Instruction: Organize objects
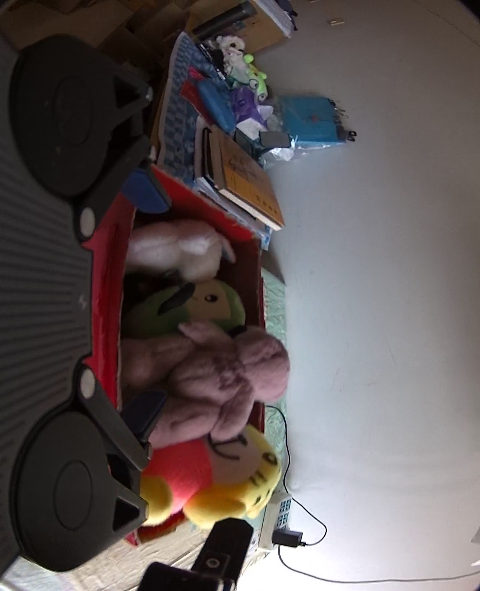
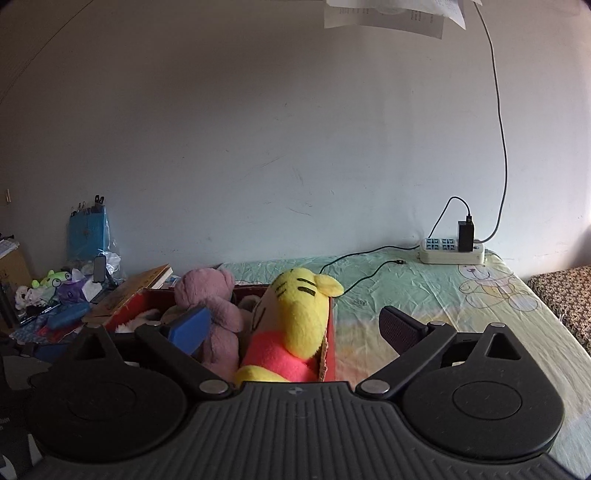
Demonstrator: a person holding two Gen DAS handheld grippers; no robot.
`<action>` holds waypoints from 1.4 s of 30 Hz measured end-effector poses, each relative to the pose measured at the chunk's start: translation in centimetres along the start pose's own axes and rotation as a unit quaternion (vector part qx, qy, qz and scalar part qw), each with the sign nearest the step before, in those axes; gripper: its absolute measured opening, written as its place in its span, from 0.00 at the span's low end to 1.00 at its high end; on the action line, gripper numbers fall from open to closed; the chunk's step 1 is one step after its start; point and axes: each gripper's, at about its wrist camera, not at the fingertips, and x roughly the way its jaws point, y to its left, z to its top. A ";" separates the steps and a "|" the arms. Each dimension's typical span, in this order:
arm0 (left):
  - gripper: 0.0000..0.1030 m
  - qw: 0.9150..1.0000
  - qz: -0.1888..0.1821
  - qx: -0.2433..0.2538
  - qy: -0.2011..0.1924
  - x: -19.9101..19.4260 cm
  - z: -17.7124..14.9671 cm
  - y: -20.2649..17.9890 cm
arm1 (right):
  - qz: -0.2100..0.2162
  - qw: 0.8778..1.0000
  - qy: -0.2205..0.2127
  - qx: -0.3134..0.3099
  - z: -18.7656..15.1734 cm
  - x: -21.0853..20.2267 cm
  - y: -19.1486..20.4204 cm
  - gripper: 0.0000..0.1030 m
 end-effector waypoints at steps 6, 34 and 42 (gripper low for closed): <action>1.00 1.000 0.004 -0.007 0.011 2.0 0.3 1.3 | 0.008 1.000 -0.006 -0.017 -0.2 2.0 1.3 0.95; 1.00 1.000 0.027 -0.006 -0.002 5.5 1.8 1.3 | 0.048 0.998 -0.014 -0.025 -0.1 7.6 2.2 0.94; 1.00 1.000 0.028 -0.010 0.007 6.4 1.7 0.9 | 0.042 0.999 -0.015 -0.032 -0.5 8.0 1.5 0.94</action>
